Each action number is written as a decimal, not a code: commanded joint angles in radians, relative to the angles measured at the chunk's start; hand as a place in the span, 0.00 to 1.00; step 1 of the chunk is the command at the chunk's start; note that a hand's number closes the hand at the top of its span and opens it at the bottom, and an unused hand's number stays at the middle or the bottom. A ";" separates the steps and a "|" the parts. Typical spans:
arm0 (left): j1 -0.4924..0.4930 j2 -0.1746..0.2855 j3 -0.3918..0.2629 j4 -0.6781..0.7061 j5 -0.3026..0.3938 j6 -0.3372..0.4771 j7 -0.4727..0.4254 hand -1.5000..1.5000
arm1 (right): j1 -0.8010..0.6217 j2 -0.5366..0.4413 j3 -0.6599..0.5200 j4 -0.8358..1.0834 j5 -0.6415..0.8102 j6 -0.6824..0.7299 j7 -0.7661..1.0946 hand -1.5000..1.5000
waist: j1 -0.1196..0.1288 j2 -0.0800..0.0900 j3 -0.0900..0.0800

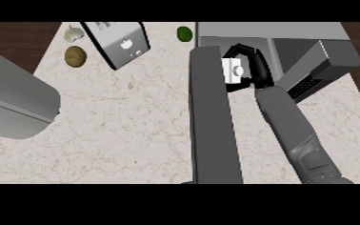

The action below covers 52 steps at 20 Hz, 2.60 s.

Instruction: Pick up the milk, place it into the microwave and close the microwave

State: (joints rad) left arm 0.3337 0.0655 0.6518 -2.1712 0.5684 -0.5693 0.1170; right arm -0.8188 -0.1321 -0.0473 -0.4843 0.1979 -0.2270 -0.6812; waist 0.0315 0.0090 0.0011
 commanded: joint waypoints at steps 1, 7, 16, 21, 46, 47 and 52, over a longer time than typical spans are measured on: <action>-0.039 -0.026 -0.041 0.027 -0.061 0.003 -0.009 0.00 | -0.133 -0.008 -0.035 0.153 0.027 -0.084 0.016 1.00 | 0.020 0.012 0.000; -0.016 -0.019 -0.032 0.049 -0.052 -0.052 -0.038 0.00 | -0.185 -0.023 -0.068 0.256 0.038 -0.180 -0.018 1.00 | 0.049 0.022 0.001; -0.113 0.004 -0.068 0.055 -0.078 -0.003 -0.010 0.00 | -0.263 -0.084 -0.064 0.306 0.092 -0.398 -0.018 1.00 | 0.081 0.050 0.003; -0.095 0.006 -0.069 0.070 -0.061 -0.025 -0.010 0.00 | -0.260 -0.094 -0.061 0.340 0.112 -0.472 -0.037 1.00 | 0.100 0.052 0.003; -0.175 0.023 -0.156 0.162 -0.176 -0.090 -0.054 0.00 | -0.272 -0.102 -0.034 0.398 0.158 -0.411 -0.009 0.00 | 0.109 0.056 0.005; -0.176 0.021 -0.173 0.151 -0.189 -0.097 -0.052 0.00 | -0.275 -0.129 -0.053 0.392 0.138 -0.364 -0.018 0.00 | 0.107 0.060 0.007; -0.189 0.012 -0.226 0.176 -0.205 -0.134 -0.059 0.00 | -0.254 -0.098 -0.112 0.374 0.076 -0.262 -0.081 0.00 | 0.079 0.047 0.005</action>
State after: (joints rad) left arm 0.1519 0.0825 0.4657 -1.9969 0.3701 -0.6781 0.0560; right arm -1.0804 -0.2392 -0.1211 -0.1005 0.3140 -0.5656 -0.7263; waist 0.1223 0.0617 0.0064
